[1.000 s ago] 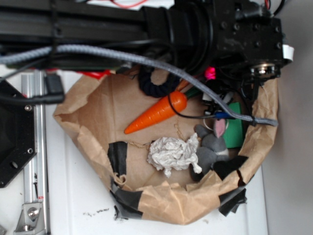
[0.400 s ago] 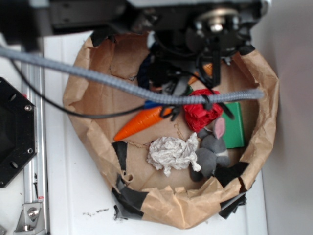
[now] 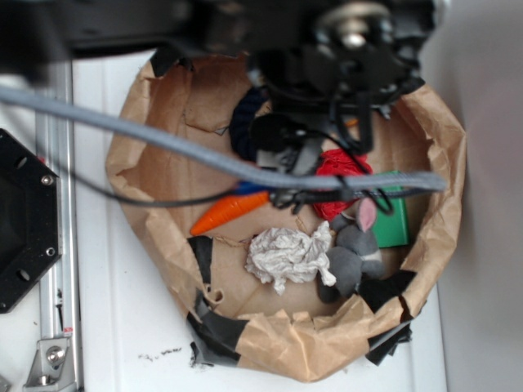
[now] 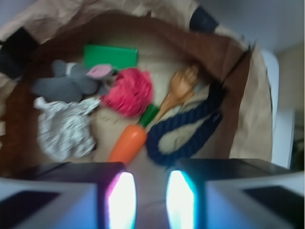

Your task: Grab the red paper.

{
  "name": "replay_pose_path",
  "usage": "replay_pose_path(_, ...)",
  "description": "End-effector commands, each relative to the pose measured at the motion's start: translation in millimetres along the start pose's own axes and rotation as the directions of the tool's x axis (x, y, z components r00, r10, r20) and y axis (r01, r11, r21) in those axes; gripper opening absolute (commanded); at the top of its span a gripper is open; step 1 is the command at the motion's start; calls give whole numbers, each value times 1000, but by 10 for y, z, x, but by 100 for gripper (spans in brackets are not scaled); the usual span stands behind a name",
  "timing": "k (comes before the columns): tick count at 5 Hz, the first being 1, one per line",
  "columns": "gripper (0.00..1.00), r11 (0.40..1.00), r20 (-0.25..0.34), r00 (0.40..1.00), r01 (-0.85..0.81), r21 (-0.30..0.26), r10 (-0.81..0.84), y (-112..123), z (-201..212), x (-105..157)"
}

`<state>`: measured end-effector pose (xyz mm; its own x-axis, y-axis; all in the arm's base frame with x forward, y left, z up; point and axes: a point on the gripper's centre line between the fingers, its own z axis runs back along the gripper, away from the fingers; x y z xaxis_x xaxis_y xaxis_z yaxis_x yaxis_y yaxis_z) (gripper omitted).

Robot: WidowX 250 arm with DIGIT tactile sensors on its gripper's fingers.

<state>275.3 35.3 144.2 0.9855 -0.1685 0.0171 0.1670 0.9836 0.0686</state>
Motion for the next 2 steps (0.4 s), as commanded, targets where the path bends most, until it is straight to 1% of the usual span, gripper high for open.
replay_pose_path(1, 100, 950, 113, 943, 313, 14, -312, -210, -562, 470)
replay_pose_path(2, 100, 892, 150, 892, 442, -95, -426, -423, -755, 484)
